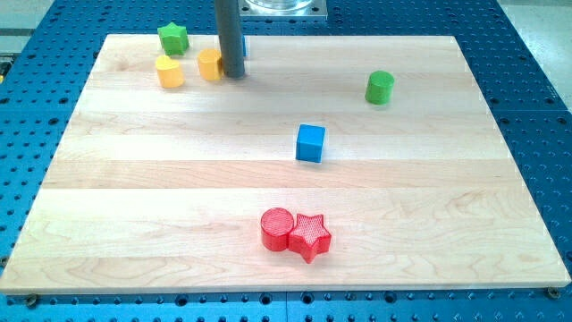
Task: Place the yellow heart to the bottom left of the board
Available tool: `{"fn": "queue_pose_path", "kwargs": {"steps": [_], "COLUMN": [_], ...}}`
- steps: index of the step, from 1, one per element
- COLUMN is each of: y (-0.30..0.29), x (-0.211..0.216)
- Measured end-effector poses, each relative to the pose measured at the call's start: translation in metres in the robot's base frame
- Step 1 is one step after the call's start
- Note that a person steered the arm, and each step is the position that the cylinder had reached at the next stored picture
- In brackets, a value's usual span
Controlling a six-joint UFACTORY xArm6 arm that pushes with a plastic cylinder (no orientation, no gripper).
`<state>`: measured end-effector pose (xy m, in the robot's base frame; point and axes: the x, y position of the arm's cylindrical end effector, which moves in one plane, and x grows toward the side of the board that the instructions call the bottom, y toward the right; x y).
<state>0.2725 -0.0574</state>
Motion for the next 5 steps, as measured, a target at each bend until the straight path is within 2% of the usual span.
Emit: {"fn": "queue_pose_path", "kwargs": {"steps": [1,3,4,5], "y": [-0.001,-0.137,-0.176,-0.173], "x": [-0.015,-0.009,0.020,0.029]}}
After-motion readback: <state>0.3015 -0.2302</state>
